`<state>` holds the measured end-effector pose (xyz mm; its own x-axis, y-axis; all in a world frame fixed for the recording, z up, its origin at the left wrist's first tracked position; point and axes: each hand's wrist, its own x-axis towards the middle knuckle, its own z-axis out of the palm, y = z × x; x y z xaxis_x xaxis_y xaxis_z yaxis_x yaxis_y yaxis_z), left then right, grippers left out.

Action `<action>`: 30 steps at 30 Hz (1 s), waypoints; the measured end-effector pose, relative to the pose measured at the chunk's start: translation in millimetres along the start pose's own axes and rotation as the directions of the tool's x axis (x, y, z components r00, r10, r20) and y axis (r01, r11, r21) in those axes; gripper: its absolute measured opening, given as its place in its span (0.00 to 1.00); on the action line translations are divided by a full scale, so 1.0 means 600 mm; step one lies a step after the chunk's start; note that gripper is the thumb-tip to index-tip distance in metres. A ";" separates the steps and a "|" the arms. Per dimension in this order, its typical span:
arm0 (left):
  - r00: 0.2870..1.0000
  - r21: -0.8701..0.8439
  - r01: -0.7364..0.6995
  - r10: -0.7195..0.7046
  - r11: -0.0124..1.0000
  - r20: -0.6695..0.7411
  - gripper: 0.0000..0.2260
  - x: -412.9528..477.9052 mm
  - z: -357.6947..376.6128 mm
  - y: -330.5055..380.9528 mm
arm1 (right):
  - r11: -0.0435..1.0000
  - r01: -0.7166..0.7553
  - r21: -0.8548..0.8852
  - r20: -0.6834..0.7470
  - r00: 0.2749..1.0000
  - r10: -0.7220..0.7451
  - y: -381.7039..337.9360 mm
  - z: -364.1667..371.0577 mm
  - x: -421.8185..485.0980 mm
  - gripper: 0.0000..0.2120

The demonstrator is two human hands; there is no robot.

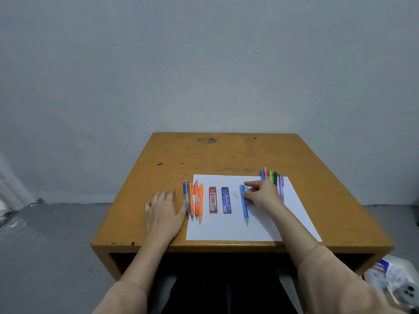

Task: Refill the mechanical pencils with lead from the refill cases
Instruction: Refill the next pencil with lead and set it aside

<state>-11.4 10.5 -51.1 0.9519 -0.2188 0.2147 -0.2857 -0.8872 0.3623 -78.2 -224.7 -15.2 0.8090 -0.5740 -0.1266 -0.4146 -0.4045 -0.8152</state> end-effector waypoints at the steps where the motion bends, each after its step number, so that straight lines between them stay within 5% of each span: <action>1: 1.000 0.007 -0.001 0.001 1.000 0.003 0.24 0.000 0.000 0.000 | 1.000 -0.006 -0.005 -0.007 1.000 0.006 0.002 0.000 0.000 0.18; 15: 1.000 0.027 0.008 -0.008 1.000 0.026 0.22 0.000 -0.001 0.003 | 0.995 0.040 -0.086 -0.037 0.998 -0.044 0.008 0.007 -0.004 0.12; 30: 1.000 0.031 -0.008 0.008 0.999 0.015 0.22 0.000 0.003 0.000 | 0.983 0.185 0.020 -0.042 0.982 -0.184 -0.011 -0.038 0.006 0.10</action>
<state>-11.2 10.0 -52.7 0.9512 -0.2318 0.2036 -0.2898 -0.8975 0.3323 -82.0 -240.5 2.3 0.8530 -0.5196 0.0493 -0.2498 -0.4895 -0.8355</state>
